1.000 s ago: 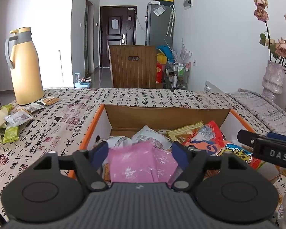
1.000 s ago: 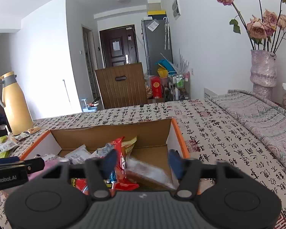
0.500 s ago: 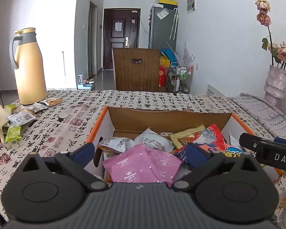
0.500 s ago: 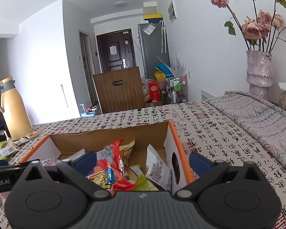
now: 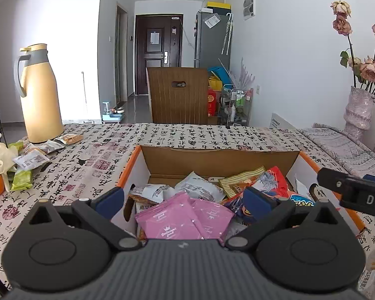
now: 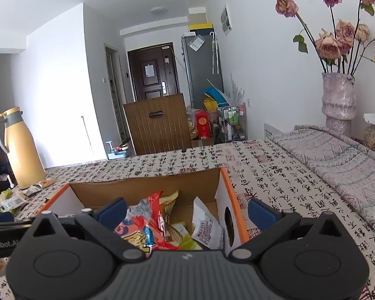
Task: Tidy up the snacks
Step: 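Move both open grippers back toward the remaining packets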
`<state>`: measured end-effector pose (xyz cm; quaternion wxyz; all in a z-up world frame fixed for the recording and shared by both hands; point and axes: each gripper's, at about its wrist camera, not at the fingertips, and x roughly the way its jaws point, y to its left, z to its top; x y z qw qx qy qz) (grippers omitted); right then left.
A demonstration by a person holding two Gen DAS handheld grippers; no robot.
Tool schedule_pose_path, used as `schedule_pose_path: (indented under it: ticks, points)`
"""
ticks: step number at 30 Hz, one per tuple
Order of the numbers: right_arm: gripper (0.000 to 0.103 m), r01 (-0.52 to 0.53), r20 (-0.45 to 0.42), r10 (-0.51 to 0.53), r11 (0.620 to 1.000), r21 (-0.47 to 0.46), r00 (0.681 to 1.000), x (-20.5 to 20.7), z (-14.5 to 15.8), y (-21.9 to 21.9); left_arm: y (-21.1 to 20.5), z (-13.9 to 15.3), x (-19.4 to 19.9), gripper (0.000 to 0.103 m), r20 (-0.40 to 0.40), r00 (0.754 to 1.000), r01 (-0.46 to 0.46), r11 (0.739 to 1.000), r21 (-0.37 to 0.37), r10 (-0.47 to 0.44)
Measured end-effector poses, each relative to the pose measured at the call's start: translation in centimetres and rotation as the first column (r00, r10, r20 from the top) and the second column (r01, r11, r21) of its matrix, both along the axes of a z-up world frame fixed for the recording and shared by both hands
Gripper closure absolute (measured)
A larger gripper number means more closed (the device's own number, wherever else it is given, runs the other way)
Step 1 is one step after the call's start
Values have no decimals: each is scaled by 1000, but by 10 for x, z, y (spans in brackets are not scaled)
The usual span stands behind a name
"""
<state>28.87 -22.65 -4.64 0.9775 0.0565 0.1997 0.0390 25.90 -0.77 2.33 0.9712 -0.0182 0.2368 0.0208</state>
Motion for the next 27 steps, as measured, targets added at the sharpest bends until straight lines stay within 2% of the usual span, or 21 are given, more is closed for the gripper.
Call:
schedule_pose_path:
  ticks: [13, 27]
  points:
    - [0, -20, -11, 20, 999, -31, 1000, -41, 9, -11, 1, 5, -36, 0, -11, 1000, 3, 1000, 2, -3]
    - [0, -44, -121, 32, 995, -94, 992, -98, -15, -35, 3, -18, -96, 0, -64, 997, 42, 999, -28, -43]
